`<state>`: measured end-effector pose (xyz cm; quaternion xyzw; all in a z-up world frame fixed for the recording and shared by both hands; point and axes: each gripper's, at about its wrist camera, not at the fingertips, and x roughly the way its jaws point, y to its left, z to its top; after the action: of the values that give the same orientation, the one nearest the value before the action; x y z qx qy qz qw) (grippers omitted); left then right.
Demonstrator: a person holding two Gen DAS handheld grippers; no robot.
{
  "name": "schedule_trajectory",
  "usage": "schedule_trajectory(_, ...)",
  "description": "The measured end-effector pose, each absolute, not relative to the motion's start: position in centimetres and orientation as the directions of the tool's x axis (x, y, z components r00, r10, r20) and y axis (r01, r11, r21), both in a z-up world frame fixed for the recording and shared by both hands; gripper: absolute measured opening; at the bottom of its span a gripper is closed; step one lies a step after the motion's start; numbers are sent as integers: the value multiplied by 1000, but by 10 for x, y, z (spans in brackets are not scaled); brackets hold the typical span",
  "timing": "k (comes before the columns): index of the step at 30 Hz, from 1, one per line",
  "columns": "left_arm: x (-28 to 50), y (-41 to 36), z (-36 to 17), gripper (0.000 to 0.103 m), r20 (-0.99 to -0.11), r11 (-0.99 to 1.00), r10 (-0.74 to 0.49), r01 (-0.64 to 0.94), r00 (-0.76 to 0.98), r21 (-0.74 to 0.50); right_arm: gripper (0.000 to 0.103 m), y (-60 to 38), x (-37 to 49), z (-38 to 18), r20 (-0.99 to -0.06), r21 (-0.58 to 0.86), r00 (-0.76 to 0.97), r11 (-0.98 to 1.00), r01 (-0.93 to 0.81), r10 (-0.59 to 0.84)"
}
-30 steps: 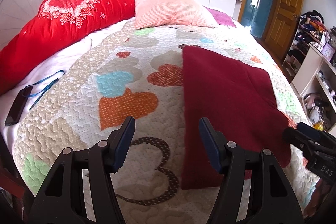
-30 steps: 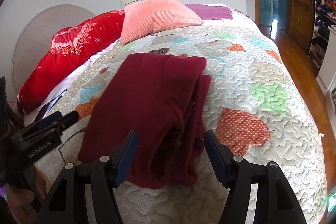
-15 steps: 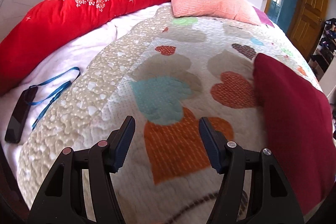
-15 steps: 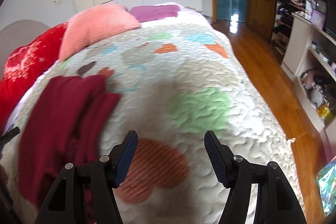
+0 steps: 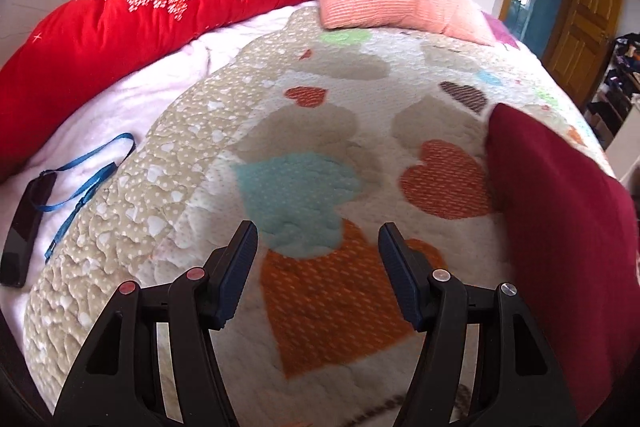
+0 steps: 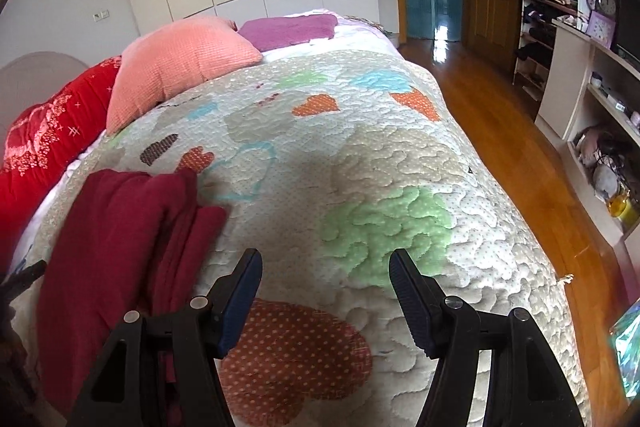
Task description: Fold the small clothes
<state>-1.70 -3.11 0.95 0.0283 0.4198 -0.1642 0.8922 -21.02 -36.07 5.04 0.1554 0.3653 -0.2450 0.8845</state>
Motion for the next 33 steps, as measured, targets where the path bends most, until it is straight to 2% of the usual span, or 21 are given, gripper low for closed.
schedule_trajectory(8, -83, -75, 33, 63, -737, 884, -401, 441, 543, -155, 65, -287, -210, 65, -730, 85, 655, 924, 374, -198)
schedule_trajectory(11, -107, -90, 43, 63, -711, 883, -380, 461, 591, -89, 65, -270, -214, 61, -734, 90, 659, 940, 330, -161)
schedule_trajectory(17, -130, -102, 45, 63, -723, 868, -377, 494, 579, -57, 65, -262, -220, 55, -741, 110, 659, 945, 309, -129)
schedule_trajectory(33, -156, -114, 42, 63, -736, 850, -374, 526, 564, -28, 65, -257, -223, 54, -739, 131, 665, 947, 293, -104)
